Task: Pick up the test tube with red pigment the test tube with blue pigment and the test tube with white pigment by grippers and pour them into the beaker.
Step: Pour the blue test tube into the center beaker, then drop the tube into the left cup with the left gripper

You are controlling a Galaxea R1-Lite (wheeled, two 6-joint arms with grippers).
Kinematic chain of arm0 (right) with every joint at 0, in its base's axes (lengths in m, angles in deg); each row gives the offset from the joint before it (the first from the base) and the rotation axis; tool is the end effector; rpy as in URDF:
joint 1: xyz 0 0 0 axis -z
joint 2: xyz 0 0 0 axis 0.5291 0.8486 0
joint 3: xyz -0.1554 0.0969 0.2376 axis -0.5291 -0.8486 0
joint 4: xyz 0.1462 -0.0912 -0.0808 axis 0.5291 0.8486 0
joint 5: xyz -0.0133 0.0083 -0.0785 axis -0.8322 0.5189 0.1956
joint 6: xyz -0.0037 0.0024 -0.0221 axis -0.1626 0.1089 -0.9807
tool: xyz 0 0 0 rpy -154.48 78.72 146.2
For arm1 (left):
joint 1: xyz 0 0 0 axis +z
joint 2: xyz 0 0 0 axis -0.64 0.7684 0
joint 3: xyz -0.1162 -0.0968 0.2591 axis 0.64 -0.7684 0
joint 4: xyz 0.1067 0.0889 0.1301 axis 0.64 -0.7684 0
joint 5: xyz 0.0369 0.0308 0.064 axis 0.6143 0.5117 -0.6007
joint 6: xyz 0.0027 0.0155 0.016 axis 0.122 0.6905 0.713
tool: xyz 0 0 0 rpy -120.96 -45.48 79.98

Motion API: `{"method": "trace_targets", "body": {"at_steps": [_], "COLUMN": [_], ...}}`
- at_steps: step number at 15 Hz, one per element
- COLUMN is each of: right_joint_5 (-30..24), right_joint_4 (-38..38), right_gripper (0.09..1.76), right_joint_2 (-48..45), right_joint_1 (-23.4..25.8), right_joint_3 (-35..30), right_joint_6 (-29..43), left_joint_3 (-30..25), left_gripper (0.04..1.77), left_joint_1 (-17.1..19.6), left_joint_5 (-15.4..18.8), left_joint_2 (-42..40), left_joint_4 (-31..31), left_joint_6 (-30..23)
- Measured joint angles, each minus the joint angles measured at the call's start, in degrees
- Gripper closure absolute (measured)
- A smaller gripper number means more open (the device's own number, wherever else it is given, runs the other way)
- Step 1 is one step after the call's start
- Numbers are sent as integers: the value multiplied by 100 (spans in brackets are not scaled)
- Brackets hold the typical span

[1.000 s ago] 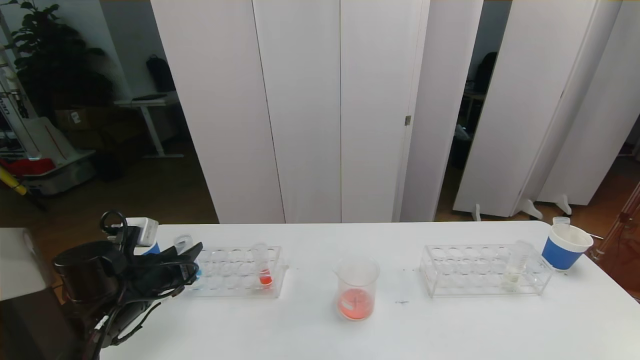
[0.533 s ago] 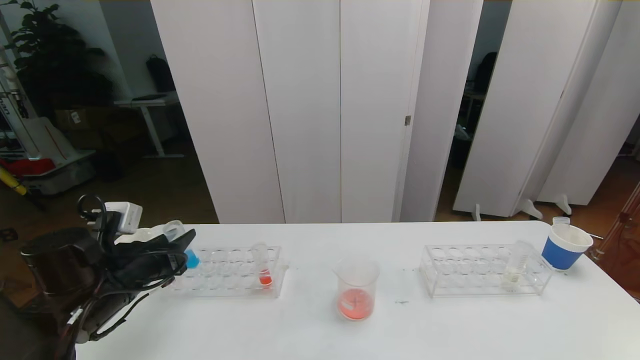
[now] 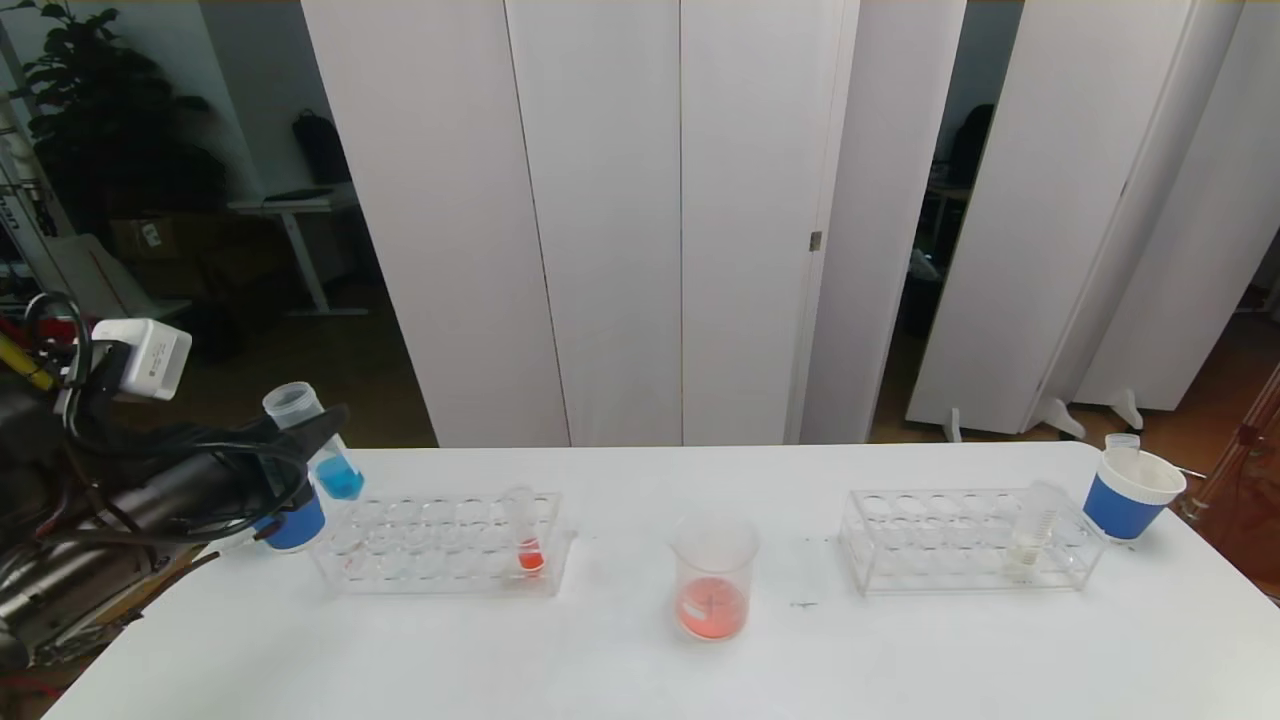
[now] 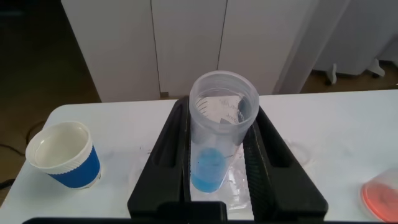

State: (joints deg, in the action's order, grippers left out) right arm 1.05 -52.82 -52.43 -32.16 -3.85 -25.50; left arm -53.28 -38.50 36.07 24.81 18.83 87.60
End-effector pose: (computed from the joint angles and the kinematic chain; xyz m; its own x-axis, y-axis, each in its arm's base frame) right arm -0.0228 -0.0004 0.0757 1.0000 -0.0082 0.0022 0.0081 0.9995 0.0321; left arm 0.2290 0.0017 0.1786 0.9848 -0.1372 -0.1063 0.1317 0.9896 -0.0571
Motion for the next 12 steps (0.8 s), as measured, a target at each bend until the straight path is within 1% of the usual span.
{"method": "trace_targets", "body": {"at_steps": [2,3,4,6,8,12], "right_joint_5": [0,5,2,0,2,0], "right_joint_4": [2,2,2,2,2,2], "right_gripper": [10,10,10,10,10,10], "right_joint_2": [0,0,0,0,0,0], "right_joint_1": [0,0,0,4,0,0], "right_joint_3": [0,0,0,0,0,0], "right_joint_6": [0,0,0,-2,0,-2], "left_joint_3": [356,523,653,819,905,992], "left_gripper": [123,123,123,123,123,123], "left_joint_1": [-69,-132,-230,-517,-881,-1568], "left_joint_5": [224,411,522,572,588,835], "left_joint_2": [-471,-697,-873,-1102,-1193,-1019], "left_joint_4": [-755,-1054,-1242,-1367,-1380,-1331], "left_joint_6": [0,-1,-4,0,5,16]}}
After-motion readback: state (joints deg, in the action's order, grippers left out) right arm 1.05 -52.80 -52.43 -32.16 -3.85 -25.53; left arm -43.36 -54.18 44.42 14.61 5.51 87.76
